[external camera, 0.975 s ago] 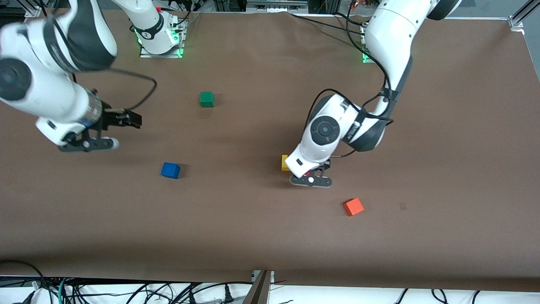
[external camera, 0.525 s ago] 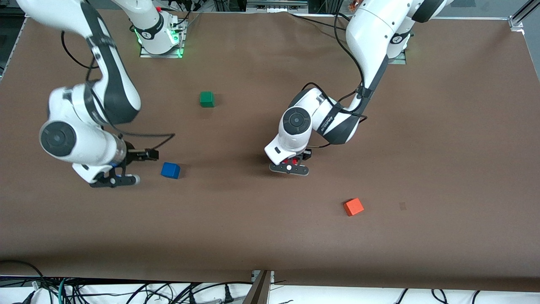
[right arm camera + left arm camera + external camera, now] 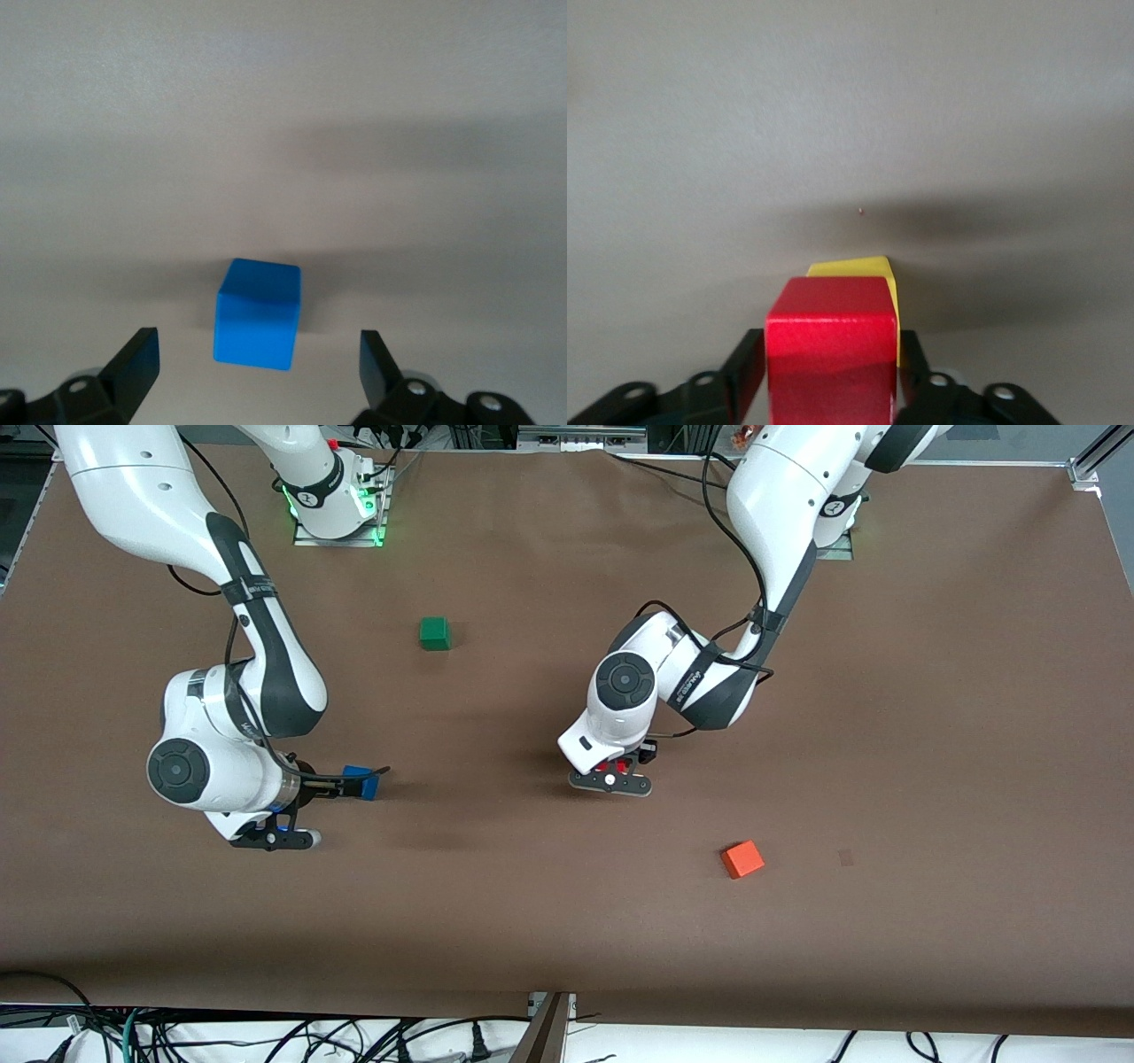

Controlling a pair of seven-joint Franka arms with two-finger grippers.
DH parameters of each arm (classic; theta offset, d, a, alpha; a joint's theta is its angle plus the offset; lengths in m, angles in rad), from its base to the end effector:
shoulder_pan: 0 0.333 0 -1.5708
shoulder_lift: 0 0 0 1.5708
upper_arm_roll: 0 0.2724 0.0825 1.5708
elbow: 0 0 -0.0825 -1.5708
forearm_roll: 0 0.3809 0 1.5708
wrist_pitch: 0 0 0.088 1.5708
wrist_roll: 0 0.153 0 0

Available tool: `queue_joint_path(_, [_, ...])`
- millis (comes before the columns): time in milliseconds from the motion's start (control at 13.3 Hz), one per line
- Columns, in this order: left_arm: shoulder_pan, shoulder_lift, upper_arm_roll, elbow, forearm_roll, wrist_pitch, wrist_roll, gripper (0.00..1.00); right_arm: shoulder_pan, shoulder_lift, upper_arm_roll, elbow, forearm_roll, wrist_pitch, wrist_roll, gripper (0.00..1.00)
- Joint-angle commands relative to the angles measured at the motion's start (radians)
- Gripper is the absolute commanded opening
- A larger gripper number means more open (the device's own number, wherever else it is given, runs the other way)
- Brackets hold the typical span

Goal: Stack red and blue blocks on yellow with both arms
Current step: 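Place the red cube on the yellow cube while the right gripper grasps the blue cube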

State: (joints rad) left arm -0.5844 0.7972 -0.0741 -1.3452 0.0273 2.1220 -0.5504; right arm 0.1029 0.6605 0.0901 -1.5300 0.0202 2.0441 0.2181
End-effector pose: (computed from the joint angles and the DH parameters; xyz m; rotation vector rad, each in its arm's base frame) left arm 0.5615 -0.4224 0.1740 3.1229 -0.1576 -0.0503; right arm 0.6436 0.1237 0.1809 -3.0884 0.0780 0.2415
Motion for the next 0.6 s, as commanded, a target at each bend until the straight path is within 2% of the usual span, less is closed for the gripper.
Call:
queue_joint_path(0, [0.004, -0.001, 0.01, 0.09, -0.003, -0.077, -0.016, 1.0, 0.001, 0.001, 0.007, -0.112, 0.012, 0.146, 0.049, 1.0])
queue_joint_path(150, [0.027, -0.003, 0.026, 0.197, -0.001, -0.224, -0.014, 1.0, 0.001, -0.002, 0.008, -0.16, 0.014, 0.197, 0.05, 1.0])
queue_joint_path(300, [0.092, -0.018, 0.034, 0.27, 0.005, -0.301, -0.013, 1.0, 0.001, -0.004, 0.01, -0.182, 0.014, 0.209, 0.07, 0.95])
queue_joint_path(450, [0.18, -0.082, 0.034, 0.274, 0.005, -0.307, -0.008, 1.0, 0.001, -0.006, 0.011, -0.182, 0.014, 0.203, 0.08, 0.78])
queue_joint_path(525, [0.219, -0.113, 0.034, 0.276, 0.005, -0.307, -0.006, 1.0, 0.001, -0.007, 0.011, -0.182, 0.014, 0.199, 0.08, 0.64])
